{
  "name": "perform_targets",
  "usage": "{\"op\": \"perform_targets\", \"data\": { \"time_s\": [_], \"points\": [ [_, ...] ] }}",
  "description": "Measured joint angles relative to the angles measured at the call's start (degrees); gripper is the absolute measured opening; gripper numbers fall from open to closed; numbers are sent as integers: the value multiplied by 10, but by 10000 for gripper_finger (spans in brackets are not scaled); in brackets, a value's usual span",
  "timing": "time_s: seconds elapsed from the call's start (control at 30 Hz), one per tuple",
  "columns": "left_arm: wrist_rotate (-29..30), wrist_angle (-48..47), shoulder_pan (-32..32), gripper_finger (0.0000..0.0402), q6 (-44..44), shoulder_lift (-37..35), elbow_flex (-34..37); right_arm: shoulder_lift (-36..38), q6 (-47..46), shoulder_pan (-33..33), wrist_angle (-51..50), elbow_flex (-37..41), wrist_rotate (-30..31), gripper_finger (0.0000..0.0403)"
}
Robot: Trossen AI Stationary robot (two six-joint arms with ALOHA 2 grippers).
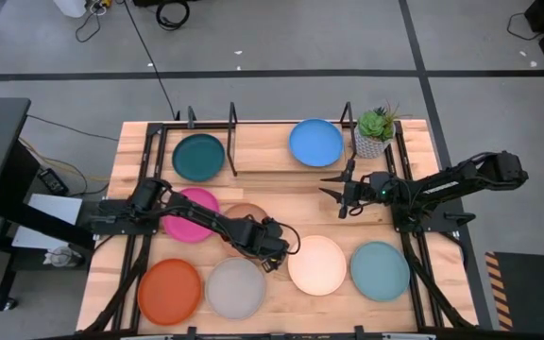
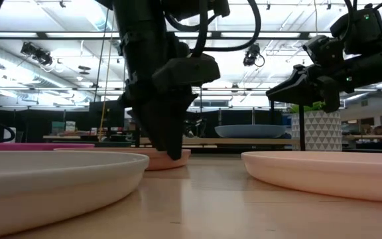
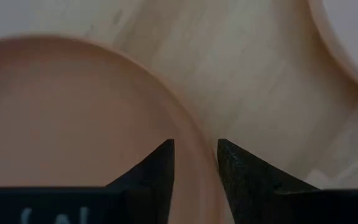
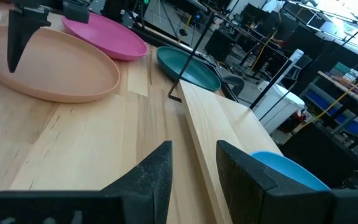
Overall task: Place and stack plates onto a shelf
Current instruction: Put the brown plate on the shelf
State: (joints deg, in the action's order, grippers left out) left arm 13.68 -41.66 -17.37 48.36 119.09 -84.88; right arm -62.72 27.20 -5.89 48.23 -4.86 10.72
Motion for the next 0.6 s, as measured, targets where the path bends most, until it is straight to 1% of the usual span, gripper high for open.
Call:
{"op": "perform_targets", "data": {
  "time_s": [0.23, 0.33, 0.5, 0.6],
  "points": [
    [-44, 3, 10, 45, -3, 0, 0, 0, 0, 0, -2, 0, 0, 130],
    [-78, 12, 15, 17, 1, -1, -1, 0, -2, 0, -3, 0, 0, 130],
    [-132, 19, 24, 11, 3, -9, -1, 0, -6, 0, -3, 0, 0, 130],
    [-150, 13, 29, 11, -7, -27, -12, 0, -7, 0, -3, 0, 0, 130]
  ]
}}
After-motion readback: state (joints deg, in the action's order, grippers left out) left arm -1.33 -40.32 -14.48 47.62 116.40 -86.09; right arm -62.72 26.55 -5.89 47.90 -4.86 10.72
